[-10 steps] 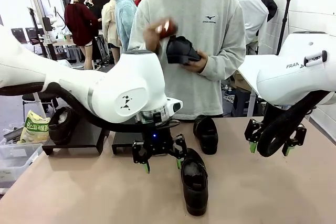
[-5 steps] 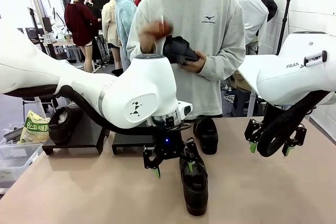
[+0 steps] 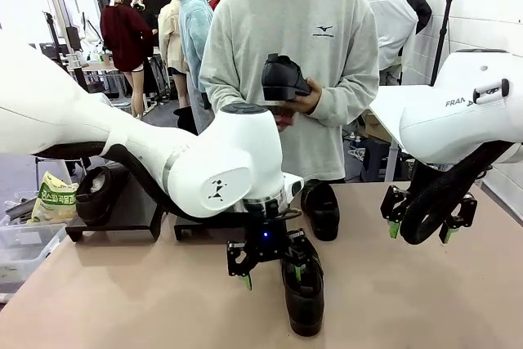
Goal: Organize the shoes by placing them on the stand.
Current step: Place the Shoe from the middle of the table onto the Shoes Stand.
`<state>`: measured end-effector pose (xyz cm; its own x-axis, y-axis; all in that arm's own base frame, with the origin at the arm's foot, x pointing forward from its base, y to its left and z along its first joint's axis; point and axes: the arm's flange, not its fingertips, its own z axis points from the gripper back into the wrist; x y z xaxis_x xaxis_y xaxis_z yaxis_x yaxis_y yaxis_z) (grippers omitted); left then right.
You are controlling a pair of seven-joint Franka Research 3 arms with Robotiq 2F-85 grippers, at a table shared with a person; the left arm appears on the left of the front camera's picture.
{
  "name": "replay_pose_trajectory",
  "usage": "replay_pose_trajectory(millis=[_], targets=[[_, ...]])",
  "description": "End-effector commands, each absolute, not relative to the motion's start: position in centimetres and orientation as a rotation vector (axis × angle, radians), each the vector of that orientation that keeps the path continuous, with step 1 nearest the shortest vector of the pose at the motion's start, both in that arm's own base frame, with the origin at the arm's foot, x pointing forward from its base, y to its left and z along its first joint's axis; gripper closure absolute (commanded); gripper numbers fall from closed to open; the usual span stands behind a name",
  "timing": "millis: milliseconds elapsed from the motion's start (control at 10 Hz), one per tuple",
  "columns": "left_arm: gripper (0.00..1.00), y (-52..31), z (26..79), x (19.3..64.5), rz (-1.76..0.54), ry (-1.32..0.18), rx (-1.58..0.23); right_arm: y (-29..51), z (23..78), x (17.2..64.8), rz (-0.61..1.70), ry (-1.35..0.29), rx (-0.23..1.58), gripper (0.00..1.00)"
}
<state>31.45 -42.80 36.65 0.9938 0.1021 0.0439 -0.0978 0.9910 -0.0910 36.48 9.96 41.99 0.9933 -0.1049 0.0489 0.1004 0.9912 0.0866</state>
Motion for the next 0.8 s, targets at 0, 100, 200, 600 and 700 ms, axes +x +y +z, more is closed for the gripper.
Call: replay_pose_trajectory(millis=[0, 100, 200, 600, 700], targets=[[0.0, -44.0, 35.3, 31.3, 0.126, -0.096, -0.106, 10.0, 42.0, 36.3, -0.109, -0.05, 0.07, 0.0], [0.0, -44.1, 35.0, 31.3, 0.127, -0.096, -0.124, 10.0, 42.0, 36.3, -0.109, -0.05, 0.07, 0.0], [0.0, -44.4, 34.4, 31.2, 0.12, -0.087, -0.123, 10.0, 42.0, 36.3, -0.109, -0.05, 0.07, 0.0], [0.27, -44.3, 34.1, 31.0, 0.059, -0.065, -0.142, 10.0, 42.0, 36.3, -0.109, -0.05, 0.07, 0.0], [0.42, -44.3, 34.2, 30.9, 0.05, -0.068, -0.132, 10.0, 42.0, 36.3, -0.109, -0.05, 0.07, 0.0]])
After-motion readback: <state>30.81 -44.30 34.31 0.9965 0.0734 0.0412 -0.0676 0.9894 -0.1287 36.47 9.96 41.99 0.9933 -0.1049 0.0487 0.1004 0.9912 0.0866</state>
